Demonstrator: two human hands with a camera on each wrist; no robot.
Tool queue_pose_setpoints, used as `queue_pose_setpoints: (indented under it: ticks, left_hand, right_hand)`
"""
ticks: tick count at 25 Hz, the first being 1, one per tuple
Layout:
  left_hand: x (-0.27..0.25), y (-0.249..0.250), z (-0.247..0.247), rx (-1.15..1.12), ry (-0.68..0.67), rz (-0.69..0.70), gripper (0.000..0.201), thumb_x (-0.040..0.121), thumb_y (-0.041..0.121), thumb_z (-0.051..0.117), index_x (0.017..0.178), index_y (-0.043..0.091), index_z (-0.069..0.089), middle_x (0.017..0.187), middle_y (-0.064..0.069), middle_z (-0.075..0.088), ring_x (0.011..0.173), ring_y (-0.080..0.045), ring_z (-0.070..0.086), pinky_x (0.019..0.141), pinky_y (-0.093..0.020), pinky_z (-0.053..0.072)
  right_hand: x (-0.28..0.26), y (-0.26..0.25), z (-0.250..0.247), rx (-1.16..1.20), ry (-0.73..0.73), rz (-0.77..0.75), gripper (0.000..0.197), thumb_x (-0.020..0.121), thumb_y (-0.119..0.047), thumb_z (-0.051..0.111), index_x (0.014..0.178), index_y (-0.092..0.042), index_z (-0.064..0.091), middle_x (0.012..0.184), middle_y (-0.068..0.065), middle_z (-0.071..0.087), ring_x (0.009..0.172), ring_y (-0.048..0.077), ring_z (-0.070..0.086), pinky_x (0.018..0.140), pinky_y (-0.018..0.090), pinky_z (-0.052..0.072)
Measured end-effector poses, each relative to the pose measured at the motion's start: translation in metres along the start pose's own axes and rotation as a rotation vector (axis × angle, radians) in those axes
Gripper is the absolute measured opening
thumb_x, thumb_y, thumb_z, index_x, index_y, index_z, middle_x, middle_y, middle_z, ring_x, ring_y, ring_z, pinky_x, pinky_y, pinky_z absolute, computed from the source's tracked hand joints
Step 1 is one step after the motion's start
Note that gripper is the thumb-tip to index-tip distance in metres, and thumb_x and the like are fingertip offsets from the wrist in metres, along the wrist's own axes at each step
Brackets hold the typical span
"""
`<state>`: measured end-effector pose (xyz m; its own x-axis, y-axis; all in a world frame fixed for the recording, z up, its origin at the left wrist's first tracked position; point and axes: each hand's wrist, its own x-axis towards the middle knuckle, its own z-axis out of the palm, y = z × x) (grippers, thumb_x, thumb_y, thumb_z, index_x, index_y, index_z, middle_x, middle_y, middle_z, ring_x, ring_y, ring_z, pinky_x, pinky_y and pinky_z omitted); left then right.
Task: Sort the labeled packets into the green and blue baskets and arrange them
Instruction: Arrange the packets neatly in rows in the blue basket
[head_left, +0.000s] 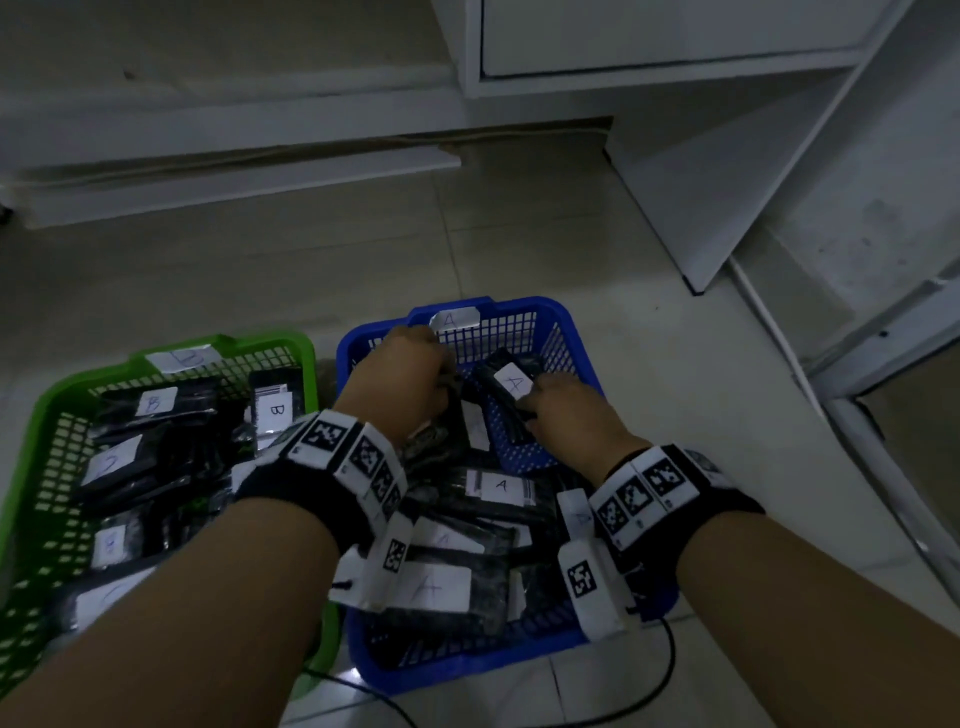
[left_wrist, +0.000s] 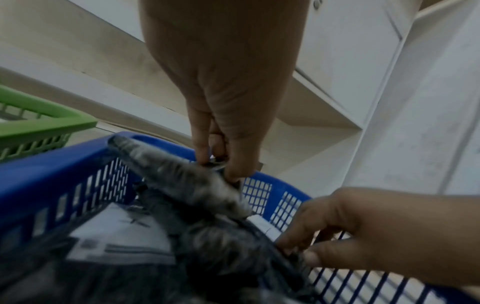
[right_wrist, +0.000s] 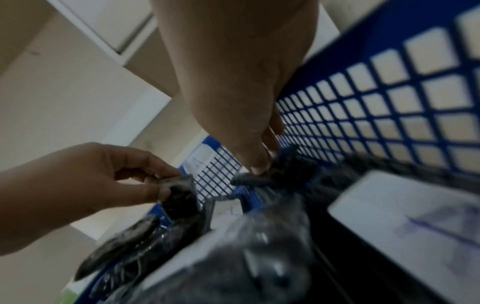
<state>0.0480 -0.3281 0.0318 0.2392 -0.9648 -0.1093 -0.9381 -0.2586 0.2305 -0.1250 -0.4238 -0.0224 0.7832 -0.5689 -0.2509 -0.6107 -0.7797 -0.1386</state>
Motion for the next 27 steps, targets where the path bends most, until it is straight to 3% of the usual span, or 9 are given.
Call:
queue_pose_setpoints:
  ticks: [2, 4, 7, 9, 12, 16, 19, 22, 27]
  left_hand:
    - [-0.003, 0.003, -0.002, -0.142, 0.120, 0.086, 0.024, 0.081, 0.012, 0.063, 0.104, 0.011, 0.070, 0.107, -0.008, 0.058, 0.105, -0.026, 0.052, 0.084, -0.032, 0.045]
    - [-0.002, 0.010, 0.000, -0.250, 0.198, 0.136, 0.022, 0.077, 0.010, 0.066, 0.099, 0.009, 0.069, 0.103, -0.008, 0.058, 0.104, -0.026, 0.051, 0.082, -0.028, 0.041]
    - [0.008, 0.026, 0.011, -0.300, 0.239, 0.093, 0.021, 0.076, 0.009, 0.068, 0.098, 0.008, 0.067, 0.105, -0.010, 0.055, 0.105, -0.026, 0.049, 0.084, -0.031, 0.043]
    - [0.015, 0.035, 0.021, -0.283, 0.190, 0.074, 0.019, 0.077, 0.009, 0.068, 0.096, 0.007, 0.067, 0.108, -0.011, 0.054, 0.106, -0.028, 0.049, 0.087, -0.034, 0.042]
    - [0.025, 0.042, 0.037, -0.249, -0.002, 0.030, 0.023, 0.081, 0.013, 0.069, 0.103, 0.009, 0.068, 0.124, -0.012, 0.047, 0.112, -0.028, 0.049, 0.098, -0.027, 0.035]
    - [0.028, 0.037, 0.041, -0.267, -0.052, -0.186, 0.051, 0.079, 0.021, 0.072, 0.126, 0.013, 0.054, 0.138, -0.015, 0.029, 0.116, -0.031, 0.049, 0.105, -0.030, 0.035]
    - [0.032, 0.037, 0.044, -0.286, -0.130, -0.203, 0.071, 0.080, 0.024, 0.072, 0.139, 0.013, 0.035, 0.137, -0.019, 0.041, 0.120, -0.032, 0.048, 0.095, -0.033, 0.041]
    - [0.038, 0.039, 0.048, -0.371, -0.125, -0.187, 0.076, 0.077, 0.029, 0.075, 0.141, 0.016, 0.036, 0.135, -0.015, 0.049, 0.120, -0.030, 0.051, 0.098, -0.035, 0.042]
    - [0.044, 0.054, 0.049, -0.368, -0.197, -0.097, 0.063, 0.088, 0.033, 0.062, 0.143, 0.017, 0.036, 0.139, -0.009, 0.050, 0.125, -0.027, 0.049, 0.102, -0.033, 0.038]
  right_hand:
    - [0.001, -0.002, -0.009, 0.196, 0.034, 0.069, 0.031, 0.095, -0.008, 0.045, 0.120, -0.007, 0.064, 0.120, 0.015, 0.062, 0.105, 0.030, 0.058, 0.086, 0.032, 0.047]
    - [0.002, 0.001, -0.021, 0.423, 0.213, 0.205, 0.032, 0.092, -0.001, 0.045, 0.118, -0.004, 0.063, 0.115, 0.017, 0.065, 0.101, 0.031, 0.060, 0.078, 0.029, 0.045]
    - [0.002, 0.008, -0.034, 0.574, 0.359, 0.329, 0.034, 0.085, 0.004, 0.052, 0.116, -0.008, 0.060, 0.110, 0.016, 0.066, 0.101, 0.029, 0.060, 0.074, 0.020, 0.039]
    - [0.001, 0.007, -0.040, 0.547, 0.258, 0.316, 0.042, 0.083, 0.005, 0.055, 0.122, -0.011, 0.059, 0.121, 0.013, 0.063, 0.110, 0.027, 0.058, 0.087, 0.023, 0.041]
    - [-0.004, 0.008, -0.042, 0.470, 0.099, 0.255, 0.047, 0.086, 0.006, 0.049, 0.126, -0.015, 0.059, 0.132, 0.010, 0.058, 0.118, 0.027, 0.054, 0.099, 0.030, 0.041]
    - [-0.004, 0.011, -0.035, 0.272, -0.070, 0.115, 0.046, 0.090, 0.005, 0.043, 0.129, -0.014, 0.058, 0.134, 0.013, 0.056, 0.117, 0.030, 0.054, 0.097, 0.033, 0.043]
    - [-0.003, 0.008, -0.033, 0.230, -0.152, 0.101, 0.039, 0.091, 0.003, 0.043, 0.125, -0.007, 0.059, 0.126, 0.016, 0.060, 0.107, 0.031, 0.058, 0.086, 0.031, 0.046]
    - [-0.006, 0.007, -0.034, 0.258, -0.117, 0.121, 0.031, 0.093, -0.002, 0.043, 0.120, -0.004, 0.058, 0.115, 0.019, 0.062, 0.097, 0.033, 0.059, 0.070, 0.028, 0.041]
    - [-0.018, 0.011, -0.042, 0.274, -0.061, 0.166, 0.037, 0.088, 0.001, 0.052, 0.124, -0.006, 0.058, 0.119, 0.016, 0.062, 0.105, 0.029, 0.058, 0.080, 0.026, 0.041]
